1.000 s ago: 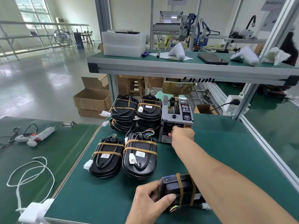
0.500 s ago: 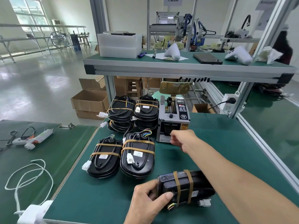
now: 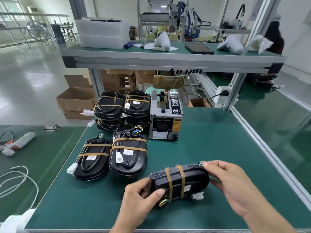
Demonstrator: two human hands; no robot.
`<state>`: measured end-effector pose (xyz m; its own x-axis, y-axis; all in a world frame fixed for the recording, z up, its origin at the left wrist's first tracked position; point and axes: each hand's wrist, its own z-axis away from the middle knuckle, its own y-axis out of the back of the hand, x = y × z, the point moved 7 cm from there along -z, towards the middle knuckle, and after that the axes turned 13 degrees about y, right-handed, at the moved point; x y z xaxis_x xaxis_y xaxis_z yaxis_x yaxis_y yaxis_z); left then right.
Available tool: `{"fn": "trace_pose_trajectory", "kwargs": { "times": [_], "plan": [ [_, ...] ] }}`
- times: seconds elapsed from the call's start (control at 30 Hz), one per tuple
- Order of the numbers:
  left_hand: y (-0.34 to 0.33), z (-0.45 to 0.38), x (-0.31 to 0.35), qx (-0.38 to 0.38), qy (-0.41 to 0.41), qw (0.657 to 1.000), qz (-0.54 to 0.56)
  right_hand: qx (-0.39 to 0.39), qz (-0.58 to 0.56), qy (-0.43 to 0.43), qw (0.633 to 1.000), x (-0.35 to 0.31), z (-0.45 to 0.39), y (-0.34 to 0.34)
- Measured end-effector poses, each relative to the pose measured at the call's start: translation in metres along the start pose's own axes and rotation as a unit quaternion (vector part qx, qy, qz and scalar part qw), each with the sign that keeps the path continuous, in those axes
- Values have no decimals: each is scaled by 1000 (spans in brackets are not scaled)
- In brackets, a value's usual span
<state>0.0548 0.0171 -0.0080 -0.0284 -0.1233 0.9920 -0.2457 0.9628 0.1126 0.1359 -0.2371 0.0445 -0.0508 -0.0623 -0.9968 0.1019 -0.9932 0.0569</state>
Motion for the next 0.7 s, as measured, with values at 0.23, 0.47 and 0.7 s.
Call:
{"fn": "trace_pose_trajectory", "kwargs": {
  "times": [0.23, 0.47, 0.7],
  "plan": [
    [0, 1, -1, -1, 8, 1000, -4, 33, -15, 33, 999, 2, -5, -14],
    [2, -2, -11, 4, 25, 999, -24, 6, 12, 50, 999, 2, -6, -21],
    [4, -3, -18, 18, 26, 999, -15, 3, 28, 52, 998, 3, -8, -19]
  ]
}}
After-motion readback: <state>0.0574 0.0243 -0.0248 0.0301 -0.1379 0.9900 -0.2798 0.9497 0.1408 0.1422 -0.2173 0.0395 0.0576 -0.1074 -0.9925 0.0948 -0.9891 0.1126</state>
